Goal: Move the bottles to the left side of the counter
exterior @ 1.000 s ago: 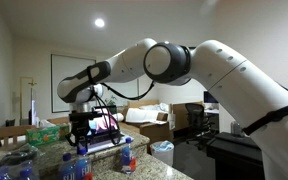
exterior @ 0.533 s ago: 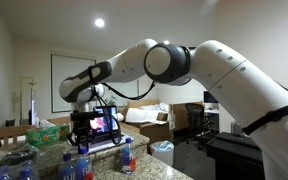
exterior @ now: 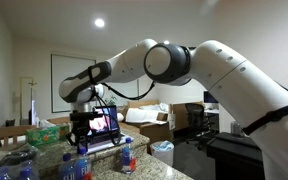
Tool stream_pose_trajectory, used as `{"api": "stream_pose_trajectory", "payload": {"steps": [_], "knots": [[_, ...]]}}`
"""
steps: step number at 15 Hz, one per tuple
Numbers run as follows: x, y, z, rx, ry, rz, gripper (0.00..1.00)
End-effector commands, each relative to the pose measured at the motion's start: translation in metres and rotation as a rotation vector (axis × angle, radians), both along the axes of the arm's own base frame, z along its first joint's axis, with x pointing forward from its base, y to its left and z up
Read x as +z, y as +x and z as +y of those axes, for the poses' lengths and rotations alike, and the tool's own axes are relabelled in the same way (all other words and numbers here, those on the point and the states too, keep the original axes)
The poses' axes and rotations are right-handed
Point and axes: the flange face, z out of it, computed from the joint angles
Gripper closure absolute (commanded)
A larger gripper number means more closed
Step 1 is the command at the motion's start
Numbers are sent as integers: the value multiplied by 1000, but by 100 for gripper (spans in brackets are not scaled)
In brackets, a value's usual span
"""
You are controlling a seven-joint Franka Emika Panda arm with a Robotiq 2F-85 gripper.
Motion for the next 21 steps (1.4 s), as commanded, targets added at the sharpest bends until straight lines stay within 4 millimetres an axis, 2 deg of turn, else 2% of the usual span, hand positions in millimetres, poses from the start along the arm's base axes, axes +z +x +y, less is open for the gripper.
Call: {"api": "stream_pose_trajectory", "payload": {"steps": [1,11,12,13,14,19,21], "knots": [[-6,-3,-1,-8,28,-15,86],[-7,-4,-1,-5,26,-23,86],[-7,-4,-1,-4,27,-22,78],[-7,-4,-1,-3,27,-22,42],[-7,-5,0,-2,27,-21,41],[-19,-8,0,0,26,-17,11],[-23,-9,0,-1,27,-15,2]]}}
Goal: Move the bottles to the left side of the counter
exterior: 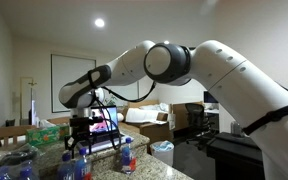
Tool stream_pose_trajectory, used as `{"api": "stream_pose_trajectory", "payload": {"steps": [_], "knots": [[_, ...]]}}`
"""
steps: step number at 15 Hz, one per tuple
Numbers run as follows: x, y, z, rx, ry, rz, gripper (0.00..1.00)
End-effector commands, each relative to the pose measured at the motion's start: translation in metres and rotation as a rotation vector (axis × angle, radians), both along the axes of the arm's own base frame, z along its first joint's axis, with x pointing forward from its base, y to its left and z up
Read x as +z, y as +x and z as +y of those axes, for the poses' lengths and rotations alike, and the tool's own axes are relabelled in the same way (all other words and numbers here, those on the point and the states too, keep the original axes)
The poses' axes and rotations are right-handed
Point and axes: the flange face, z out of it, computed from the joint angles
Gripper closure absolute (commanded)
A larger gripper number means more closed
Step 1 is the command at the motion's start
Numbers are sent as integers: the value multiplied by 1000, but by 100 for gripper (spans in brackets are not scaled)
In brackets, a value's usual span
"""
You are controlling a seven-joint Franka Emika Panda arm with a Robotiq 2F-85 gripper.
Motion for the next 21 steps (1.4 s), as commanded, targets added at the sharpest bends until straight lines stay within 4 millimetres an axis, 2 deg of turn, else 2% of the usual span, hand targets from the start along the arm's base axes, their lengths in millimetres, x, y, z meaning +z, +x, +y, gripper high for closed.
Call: {"api": "stream_pose_trajectory", "payload": {"steps": [1,6,8,13,17,21], "knots": [[-2,-7,-2,-3,23,-1,0],[-4,-8,-3,-9,26,-13,0],[9,-8,-8,-22,26,-41,0],[60,-15,-25,-79,24,-141,0],[83,-41,-66,-117,29,-160,0],[93,-63,-136,-107,18,-191,0]]}}
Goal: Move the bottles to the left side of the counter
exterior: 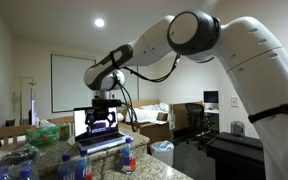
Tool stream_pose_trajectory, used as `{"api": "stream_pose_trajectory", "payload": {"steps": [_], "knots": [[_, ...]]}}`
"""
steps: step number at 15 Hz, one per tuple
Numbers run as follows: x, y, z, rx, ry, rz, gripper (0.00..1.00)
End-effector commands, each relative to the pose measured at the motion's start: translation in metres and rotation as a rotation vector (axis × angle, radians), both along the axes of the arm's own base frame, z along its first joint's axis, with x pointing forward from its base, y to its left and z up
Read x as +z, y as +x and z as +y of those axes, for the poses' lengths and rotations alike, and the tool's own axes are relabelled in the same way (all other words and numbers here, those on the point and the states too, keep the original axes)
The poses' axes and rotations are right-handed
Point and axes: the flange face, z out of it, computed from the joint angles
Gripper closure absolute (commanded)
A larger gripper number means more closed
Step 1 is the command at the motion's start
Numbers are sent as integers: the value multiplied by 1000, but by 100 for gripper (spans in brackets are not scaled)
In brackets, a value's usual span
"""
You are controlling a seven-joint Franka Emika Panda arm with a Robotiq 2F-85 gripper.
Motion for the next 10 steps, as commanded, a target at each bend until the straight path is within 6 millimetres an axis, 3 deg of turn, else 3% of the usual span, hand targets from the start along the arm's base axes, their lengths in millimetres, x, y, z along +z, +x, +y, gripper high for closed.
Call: {"api": "stream_pose_trajectory", "payload": {"steps": [1,6,8,10], "knots": [[8,-32,-67,30,9,-11,0],[-3,-45,-169,149,46,95,0],[-14,-47,-193,205,37,166,0],[-28,-48,-203,265,38,223,0]]}}
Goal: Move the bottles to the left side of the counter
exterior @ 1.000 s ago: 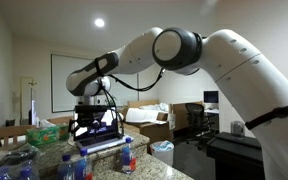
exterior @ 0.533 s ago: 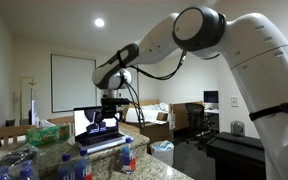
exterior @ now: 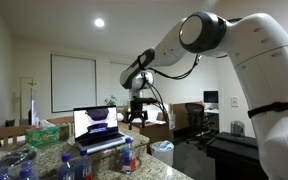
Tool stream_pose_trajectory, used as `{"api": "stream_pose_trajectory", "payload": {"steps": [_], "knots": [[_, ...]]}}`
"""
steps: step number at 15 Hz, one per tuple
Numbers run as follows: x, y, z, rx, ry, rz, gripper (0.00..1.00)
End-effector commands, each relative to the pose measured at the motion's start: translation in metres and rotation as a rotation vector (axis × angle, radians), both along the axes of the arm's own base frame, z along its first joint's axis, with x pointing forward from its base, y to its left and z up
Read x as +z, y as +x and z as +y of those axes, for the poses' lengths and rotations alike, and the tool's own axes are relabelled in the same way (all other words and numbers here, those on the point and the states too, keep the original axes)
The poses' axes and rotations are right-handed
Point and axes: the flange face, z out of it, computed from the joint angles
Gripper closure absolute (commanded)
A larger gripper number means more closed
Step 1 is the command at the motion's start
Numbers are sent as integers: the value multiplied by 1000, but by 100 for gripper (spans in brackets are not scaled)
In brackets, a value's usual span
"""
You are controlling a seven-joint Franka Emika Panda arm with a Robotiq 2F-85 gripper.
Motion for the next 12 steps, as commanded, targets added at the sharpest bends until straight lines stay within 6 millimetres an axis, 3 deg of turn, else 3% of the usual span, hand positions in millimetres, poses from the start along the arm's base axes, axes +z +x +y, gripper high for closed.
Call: {"api": "stream_pose_trajectory", "payload": {"steps": [1,6,12], "knots": [[-21,2,-10,125,8,84,0],[-36,15,5,177,-1,49,0],[-25,26,38,203,-2,4,0]]}}
